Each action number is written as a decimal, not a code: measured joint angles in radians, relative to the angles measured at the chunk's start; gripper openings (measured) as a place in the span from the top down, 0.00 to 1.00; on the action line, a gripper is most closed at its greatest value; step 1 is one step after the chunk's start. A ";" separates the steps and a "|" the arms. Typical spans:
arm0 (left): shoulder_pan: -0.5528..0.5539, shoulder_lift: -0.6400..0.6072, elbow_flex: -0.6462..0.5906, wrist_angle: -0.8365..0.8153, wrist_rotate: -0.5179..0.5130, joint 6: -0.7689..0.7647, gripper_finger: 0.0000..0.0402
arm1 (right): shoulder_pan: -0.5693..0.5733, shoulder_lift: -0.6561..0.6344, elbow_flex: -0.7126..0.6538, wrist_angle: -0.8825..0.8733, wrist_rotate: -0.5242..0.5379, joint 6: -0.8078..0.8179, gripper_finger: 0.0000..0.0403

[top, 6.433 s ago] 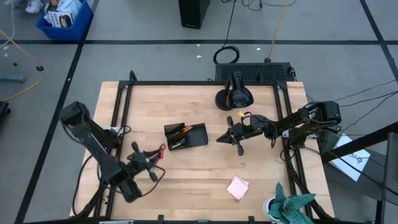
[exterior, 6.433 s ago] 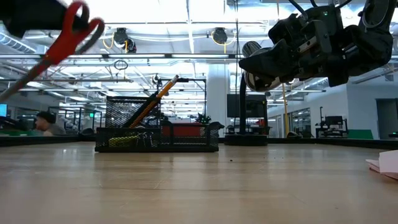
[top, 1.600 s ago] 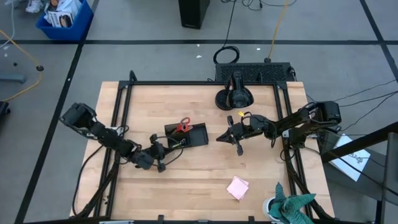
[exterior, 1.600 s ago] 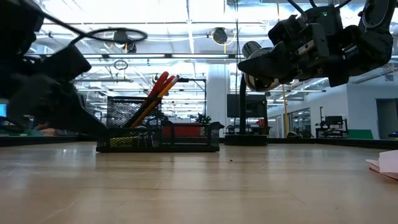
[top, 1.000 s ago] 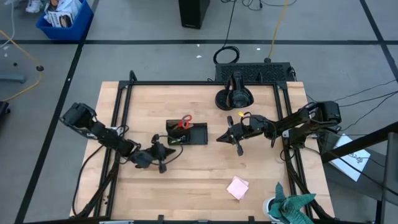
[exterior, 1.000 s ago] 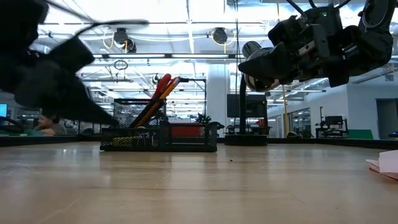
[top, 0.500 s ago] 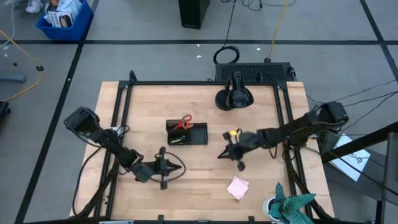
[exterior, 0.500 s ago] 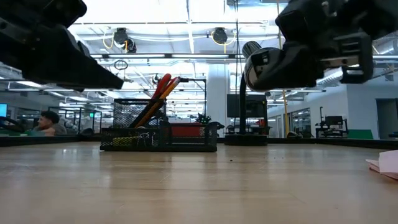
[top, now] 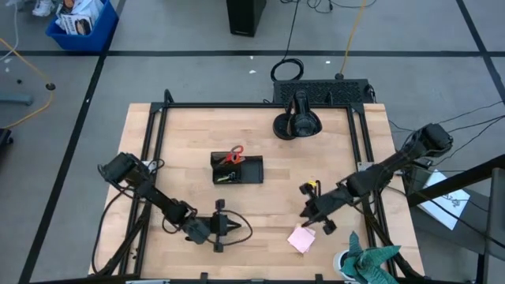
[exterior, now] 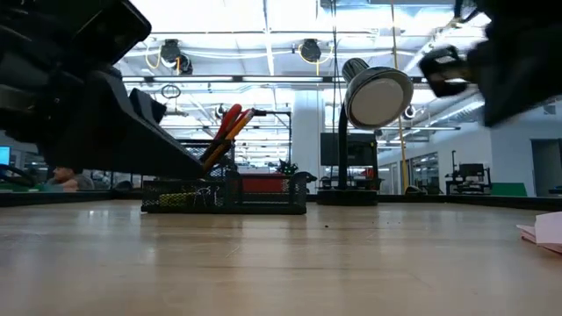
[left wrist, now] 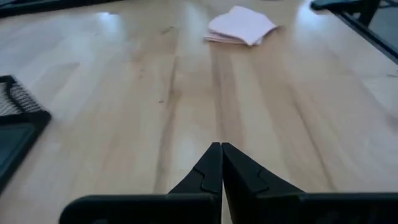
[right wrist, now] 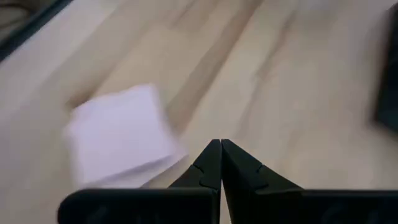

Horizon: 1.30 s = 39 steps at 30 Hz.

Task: Pick and place office supplies into organizer
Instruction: Put the pink sticky notes into the black desk organizer

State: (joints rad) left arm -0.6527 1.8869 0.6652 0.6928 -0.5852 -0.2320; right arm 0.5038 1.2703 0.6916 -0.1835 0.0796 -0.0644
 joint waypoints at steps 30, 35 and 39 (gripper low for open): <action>0.030 -0.009 -0.001 0.050 -0.020 -0.078 0.96 | 0.063 0.410 0.003 0.309 -0.215 0.021 1.00; 0.029 -0.009 -0.001 0.052 -0.007 -0.092 0.94 | 0.001 0.456 0.002 0.427 -0.146 -0.023 1.00; 0.029 -0.009 -0.001 0.052 0.028 -0.092 0.96 | -0.065 0.470 0.000 0.516 -0.103 -0.036 1.00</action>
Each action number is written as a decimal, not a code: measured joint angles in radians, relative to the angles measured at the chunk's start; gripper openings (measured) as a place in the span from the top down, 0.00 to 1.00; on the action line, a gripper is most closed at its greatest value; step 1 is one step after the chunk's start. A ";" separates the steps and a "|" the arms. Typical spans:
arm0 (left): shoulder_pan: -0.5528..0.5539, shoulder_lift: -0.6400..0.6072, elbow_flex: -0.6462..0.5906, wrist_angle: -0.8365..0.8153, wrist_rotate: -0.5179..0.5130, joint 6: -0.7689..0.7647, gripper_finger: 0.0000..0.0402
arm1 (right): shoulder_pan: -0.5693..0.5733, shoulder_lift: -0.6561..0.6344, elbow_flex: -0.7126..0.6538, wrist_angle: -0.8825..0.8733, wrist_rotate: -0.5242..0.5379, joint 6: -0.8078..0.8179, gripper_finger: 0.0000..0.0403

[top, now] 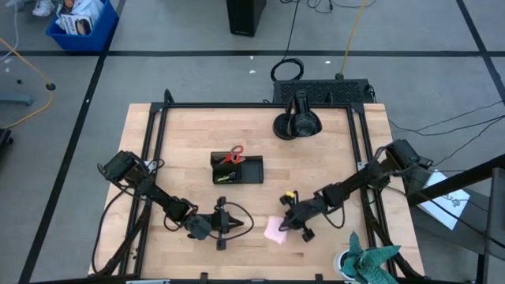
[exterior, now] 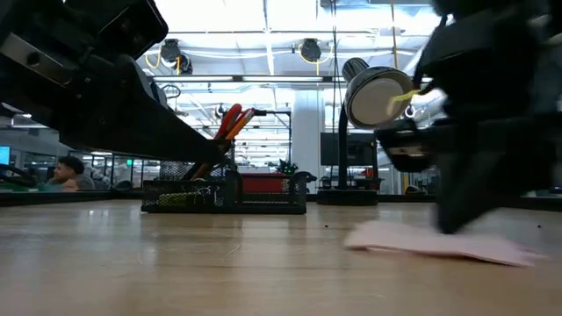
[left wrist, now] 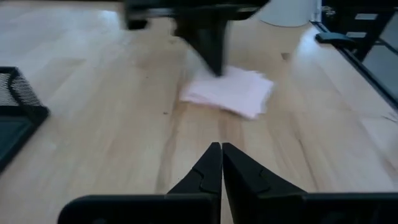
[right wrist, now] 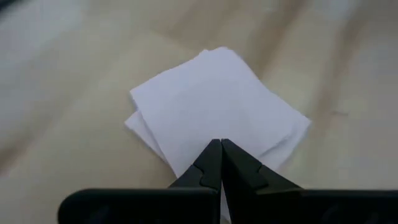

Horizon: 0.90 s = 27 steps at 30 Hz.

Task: Pick and place office supplies into organizer
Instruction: Put the pink sticky notes into the black desk organizer

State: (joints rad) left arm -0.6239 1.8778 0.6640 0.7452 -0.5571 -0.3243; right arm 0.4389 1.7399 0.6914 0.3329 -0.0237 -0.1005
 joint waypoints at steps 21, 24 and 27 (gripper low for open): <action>0.027 0.000 0.000 0.016 0.026 -0.045 0.99 | -0.007 -0.008 0.220 -0.222 0.101 -0.058 0.95; 0.034 0.000 0.000 0.015 0.032 -0.053 0.99 | 0.022 -0.038 0.220 -0.310 0.082 -0.029 0.88; 0.044 0.000 0.000 0.016 0.035 -0.081 0.96 | 0.067 -0.058 0.220 -0.382 0.128 -0.133 0.79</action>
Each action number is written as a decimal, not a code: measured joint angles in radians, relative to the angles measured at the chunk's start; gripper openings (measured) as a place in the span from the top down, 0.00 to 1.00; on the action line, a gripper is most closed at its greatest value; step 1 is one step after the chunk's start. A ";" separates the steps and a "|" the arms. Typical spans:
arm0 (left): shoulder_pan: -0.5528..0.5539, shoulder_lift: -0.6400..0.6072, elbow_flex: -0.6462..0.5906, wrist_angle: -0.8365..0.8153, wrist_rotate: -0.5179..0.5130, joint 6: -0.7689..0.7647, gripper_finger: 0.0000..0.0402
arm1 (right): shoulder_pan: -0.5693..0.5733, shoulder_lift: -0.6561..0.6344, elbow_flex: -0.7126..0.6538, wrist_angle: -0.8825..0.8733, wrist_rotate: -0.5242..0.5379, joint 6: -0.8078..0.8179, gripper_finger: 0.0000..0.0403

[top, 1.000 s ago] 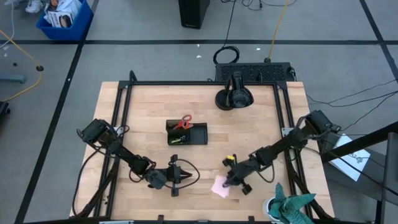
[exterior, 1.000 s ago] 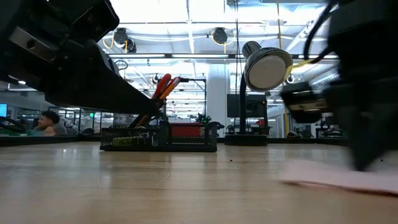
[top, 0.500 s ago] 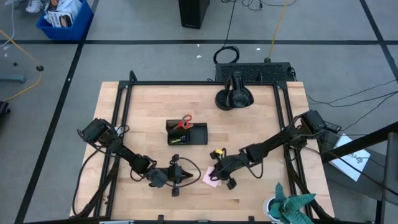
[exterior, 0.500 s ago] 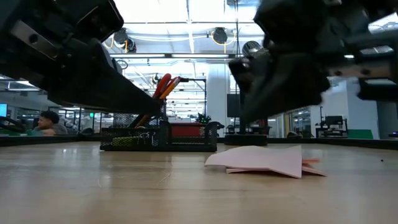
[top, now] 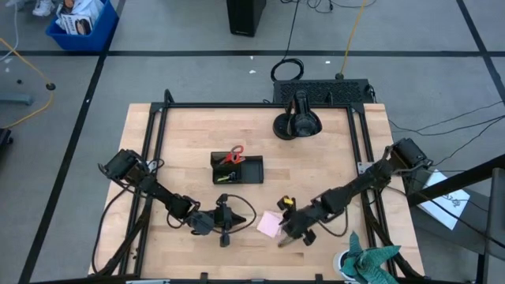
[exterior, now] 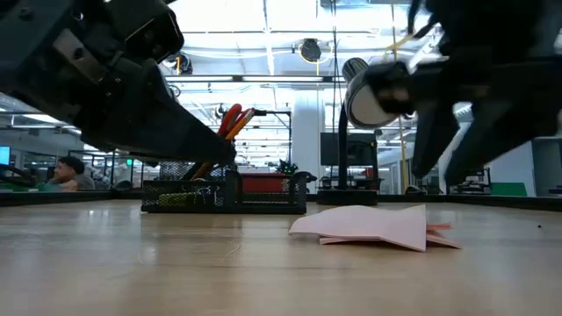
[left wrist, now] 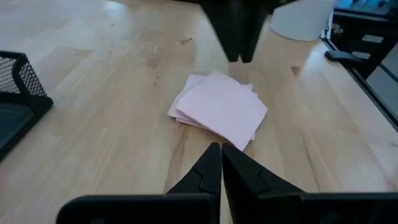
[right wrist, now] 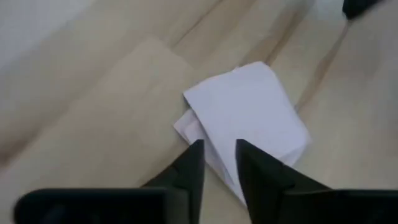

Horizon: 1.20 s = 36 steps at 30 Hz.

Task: Pick and place office supplies into organizer
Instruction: Put the pink sticky notes into the black desk organizer

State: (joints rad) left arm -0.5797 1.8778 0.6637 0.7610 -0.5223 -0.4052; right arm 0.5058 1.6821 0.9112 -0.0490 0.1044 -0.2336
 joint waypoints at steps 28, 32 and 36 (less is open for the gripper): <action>0.112 0.162 0.225 -0.025 0.207 -0.118 0.79 | 0.147 0.100 -0.237 0.425 0.420 -0.467 0.39; 0.133 0.180 0.315 -0.166 0.240 -0.125 0.79 | 0.147 0.156 -0.237 0.464 0.427 -0.479 0.39; 0.149 0.180 0.373 -0.328 0.242 -0.156 0.79 | 0.146 0.190 -0.237 0.483 0.474 -0.484 0.39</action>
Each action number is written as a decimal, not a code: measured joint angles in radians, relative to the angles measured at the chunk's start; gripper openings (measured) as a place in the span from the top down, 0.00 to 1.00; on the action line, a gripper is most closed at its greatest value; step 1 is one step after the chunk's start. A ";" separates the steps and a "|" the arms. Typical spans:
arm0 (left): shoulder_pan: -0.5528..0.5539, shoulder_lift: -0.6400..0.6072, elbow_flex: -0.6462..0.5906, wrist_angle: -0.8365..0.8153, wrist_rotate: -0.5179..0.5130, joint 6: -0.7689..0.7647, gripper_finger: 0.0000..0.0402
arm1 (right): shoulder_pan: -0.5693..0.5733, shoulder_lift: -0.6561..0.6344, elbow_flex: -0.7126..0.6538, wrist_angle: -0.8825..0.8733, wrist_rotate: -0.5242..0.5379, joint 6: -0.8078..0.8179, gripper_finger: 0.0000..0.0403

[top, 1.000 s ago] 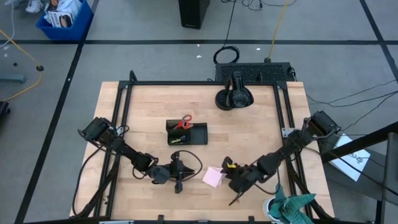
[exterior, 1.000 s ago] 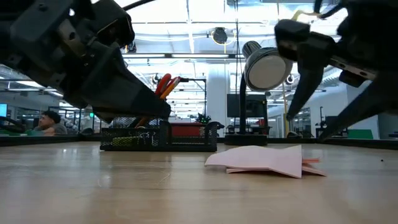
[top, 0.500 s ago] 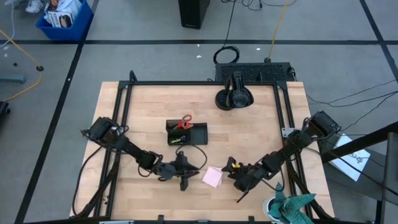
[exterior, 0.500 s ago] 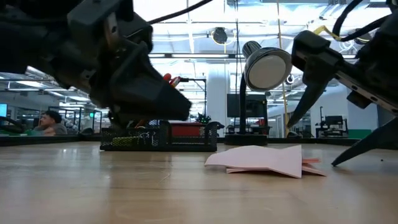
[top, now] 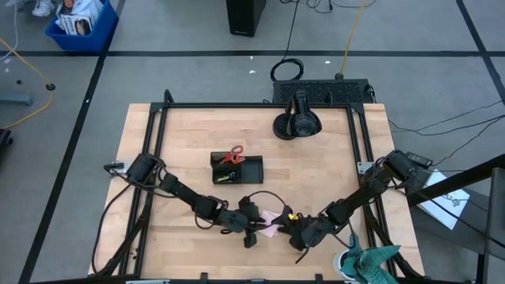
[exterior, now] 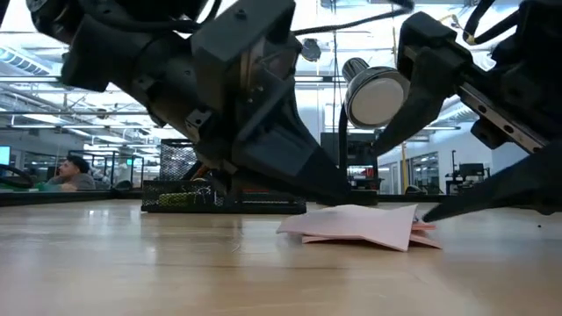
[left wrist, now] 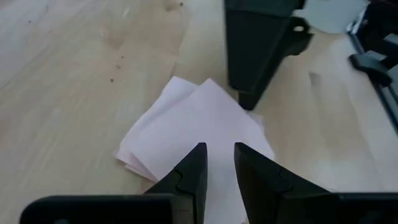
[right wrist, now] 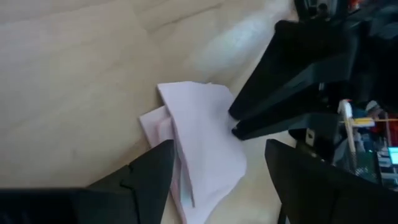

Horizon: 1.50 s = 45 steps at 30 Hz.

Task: Pick and place office supplies into organizer
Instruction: Put the pink sticky notes into the black desk organizer

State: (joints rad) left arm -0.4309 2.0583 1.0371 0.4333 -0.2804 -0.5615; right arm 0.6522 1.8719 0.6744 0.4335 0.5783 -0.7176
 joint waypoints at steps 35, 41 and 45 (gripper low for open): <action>0.011 0.003 -0.012 -0.093 -0.045 -0.069 0.79 | -0.014 -0.102 -0.013 -0.046 0.046 0.492 0.40; 0.011 0.003 -0.012 -0.104 -0.046 -0.062 0.79 | -0.057 -0.198 -0.005 -0.138 -0.238 0.719 0.40; 0.011 0.003 -0.012 -0.106 -0.046 -0.041 0.79 | -0.047 -0.178 -0.004 -0.212 -0.187 0.639 0.40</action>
State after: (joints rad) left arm -0.4194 2.0617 1.0252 0.3277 -0.3264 -0.6020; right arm 0.6052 1.6934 0.6701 0.2220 0.3913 -0.0788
